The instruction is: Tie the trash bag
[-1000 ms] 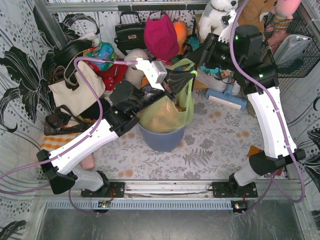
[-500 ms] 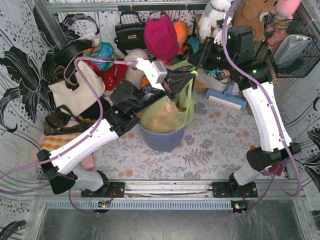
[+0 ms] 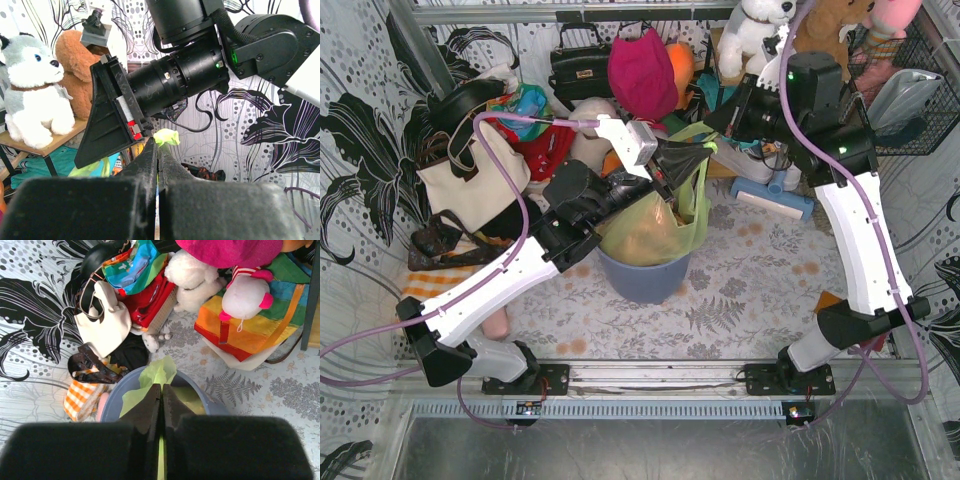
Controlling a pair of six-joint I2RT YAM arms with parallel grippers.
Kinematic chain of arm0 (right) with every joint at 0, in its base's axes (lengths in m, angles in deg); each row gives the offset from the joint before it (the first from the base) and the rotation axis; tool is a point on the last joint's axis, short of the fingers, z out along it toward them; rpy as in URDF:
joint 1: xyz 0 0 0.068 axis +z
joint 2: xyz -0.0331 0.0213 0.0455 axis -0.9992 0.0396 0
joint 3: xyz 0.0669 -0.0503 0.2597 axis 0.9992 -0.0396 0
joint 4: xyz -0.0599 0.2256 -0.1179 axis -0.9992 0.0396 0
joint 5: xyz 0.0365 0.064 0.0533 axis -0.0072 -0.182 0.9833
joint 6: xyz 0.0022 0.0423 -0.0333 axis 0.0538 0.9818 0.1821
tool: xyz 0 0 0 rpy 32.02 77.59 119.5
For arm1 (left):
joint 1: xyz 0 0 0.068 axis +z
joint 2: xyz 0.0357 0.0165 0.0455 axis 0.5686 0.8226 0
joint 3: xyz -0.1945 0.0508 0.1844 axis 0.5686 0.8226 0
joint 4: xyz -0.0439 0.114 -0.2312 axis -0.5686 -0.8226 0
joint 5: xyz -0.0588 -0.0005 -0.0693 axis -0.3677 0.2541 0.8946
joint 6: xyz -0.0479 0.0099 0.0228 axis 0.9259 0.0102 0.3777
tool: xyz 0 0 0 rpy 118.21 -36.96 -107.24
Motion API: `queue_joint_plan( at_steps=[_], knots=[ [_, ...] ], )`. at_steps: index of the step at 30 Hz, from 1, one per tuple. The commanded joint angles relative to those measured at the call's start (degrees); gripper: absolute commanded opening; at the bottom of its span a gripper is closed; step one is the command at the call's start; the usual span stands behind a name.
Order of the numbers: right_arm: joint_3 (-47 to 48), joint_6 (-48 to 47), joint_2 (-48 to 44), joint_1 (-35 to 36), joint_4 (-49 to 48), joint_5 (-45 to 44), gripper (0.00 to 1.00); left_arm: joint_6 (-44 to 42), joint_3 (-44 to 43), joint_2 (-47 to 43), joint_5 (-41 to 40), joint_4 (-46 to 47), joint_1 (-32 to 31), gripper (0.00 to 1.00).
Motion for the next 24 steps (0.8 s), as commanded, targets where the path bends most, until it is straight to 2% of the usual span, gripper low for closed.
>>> queue_joint_plan(
  at_steps=[1,8,14,18,24],
  knots=[
    [1.86,-0.21,-2.14,-0.37,0.19,0.24,0.0,0.39,-2.34,0.33,0.33,2.52,-0.16,0.0],
    [6.66,-0.1,-1.19,-0.36,-0.22,0.26,0.0,0.39,-2.66,0.58,0.28,2.43,-0.18,0.0],
    [12.09,2.38,0.76,-0.3,-3.68,5.63,0.0,0.24,-3.41,1.24,0.44,2.38,-0.21,0.0],
    [11.6,4.16,0.66,0.64,-4.88,8.4,0.0,-0.26,-4.14,1.69,0.57,2.1,-0.17,0.0],
    [3.82,4.73,-5.27,2.71,-5.28,4.02,0.0,-1.28,-2.98,0.89,-2.15,2.78,-0.17,0.0]
  ],
)
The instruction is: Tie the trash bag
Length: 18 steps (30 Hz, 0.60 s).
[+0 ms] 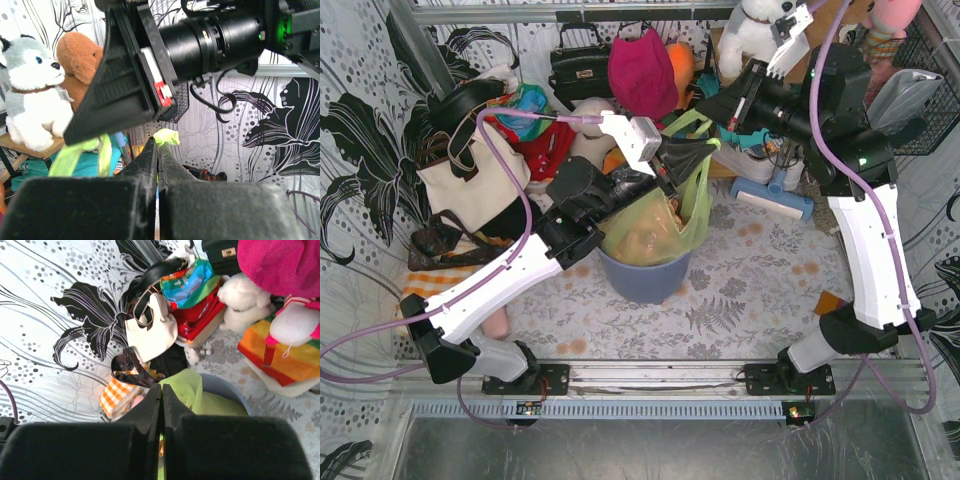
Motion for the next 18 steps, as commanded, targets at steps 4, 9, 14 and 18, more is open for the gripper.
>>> queue_joint_plan(
  at_steps=[4,9,14,18],
  knots=[
    [-12.01,2.7,-10.65,0.97,-3.37,-5.66,0.0,-1.55,0.63,-1.79,-4.39,4.86,-0.15,0.0],
    [-22.58,6.16,-18.02,1.15,-7.08,-5.96,0.0,-1.84,2.49,-2.95,-6.11,5.93,-0.15,0.0],
    [-25.67,6.81,-20.61,1.15,-5.61,-6.05,0.0,-1.83,3.21,-3.47,-6.33,6.25,-0.14,0.0],
    [-25.88,7.12,-21.29,1.15,-3.91,-4.16,0.0,-1.91,3.17,-3.24,-6.42,6.05,-0.14,0.0]
  ],
)
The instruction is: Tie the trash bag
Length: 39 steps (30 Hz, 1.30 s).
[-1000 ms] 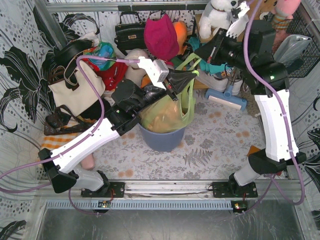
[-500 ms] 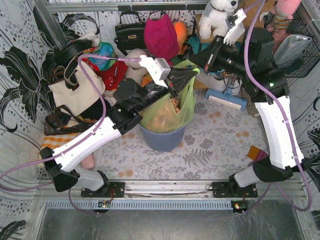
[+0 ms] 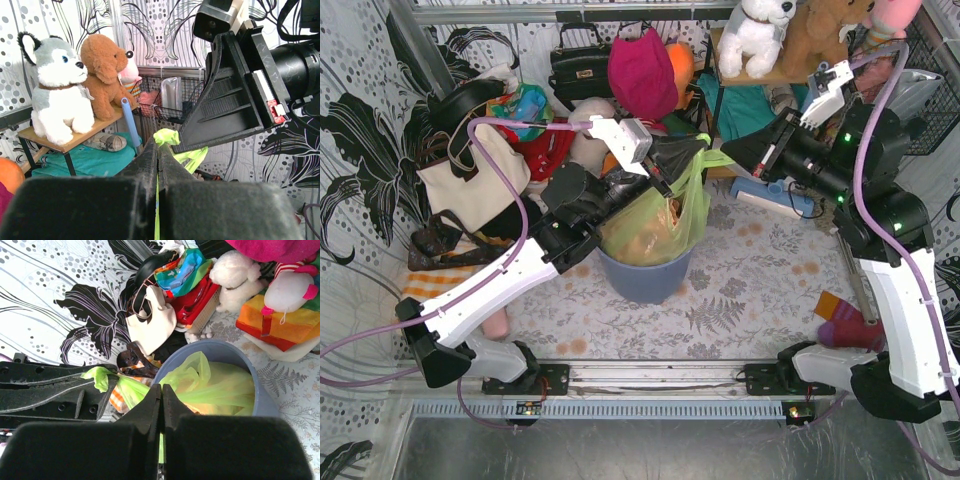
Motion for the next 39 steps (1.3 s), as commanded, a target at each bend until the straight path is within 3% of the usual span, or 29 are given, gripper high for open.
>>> queue_joint_plan(
  at_steps=[1,7,10,14,20,32,39],
  knots=[
    [-0.71,1.35,-0.42,0.27,0.0,1.52,0.0,-0.99,0.26,-1.24,-1.46,3.8,-0.1,0.0],
    [-1.04,1.05,-0.94,0.26,2.85,3.26,0.1,-0.95,0.11,-0.95,-1.19,3.89,-0.1,0.0],
    [-0.86,0.75,-0.88,0.26,3.66,3.43,0.1,-0.74,-0.18,-0.62,-0.73,3.95,-0.15,0.0],
    [-0.66,0.48,-0.3,0.27,3.77,3.5,0.0,-0.62,-0.1,-0.58,-0.64,4.1,-0.15,0.0],
    [-0.61,-0.17,0.72,0.23,3.03,4.87,0.0,-0.62,0.08,-0.66,-0.76,4.15,-0.15,0.0],
    [-7.1,3.8,-2.84,1.52,-1.43,18.27,0.0,-1.06,-0.04,-0.28,-1.47,3.76,-0.15,0.0],
    [-10.5,8.53,-3.36,6.15,-9.11,17.59,0.0,-0.89,-0.44,0.39,-1.43,3.57,-0.13,0.0]
  ],
)
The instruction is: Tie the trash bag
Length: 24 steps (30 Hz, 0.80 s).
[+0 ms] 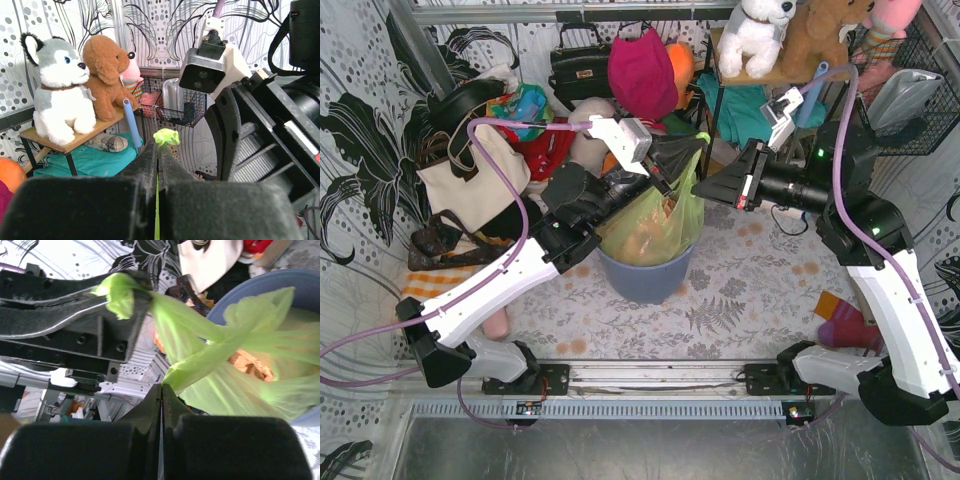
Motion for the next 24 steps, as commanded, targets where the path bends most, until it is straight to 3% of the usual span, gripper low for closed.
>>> queue_joint_plan(
  at_steps=[1,14,19,24],
  knots=[
    [-2.1,3.95,-0.87,3.85,-7.99,0.5,0.0,-0.7,-0.4,0.31,-1.0,3.15,-0.09,0.0],
    [-6.09,2.6,0.89,22.3,-12.63,-22.51,0.0,-0.6,-0.45,-0.03,-1.05,2.86,-0.14,0.0],
    [-8.02,-0.11,0.79,29.8,-12.74,-39.81,0.0,-0.6,-0.14,-0.41,-1.05,2.81,-0.13,0.0],
    [-14.25,-1.44,1.12,35.02,-18.79,-54.89,0.0,-0.6,0.5,-0.98,-1.06,2.96,-0.14,0.0]
  ],
)
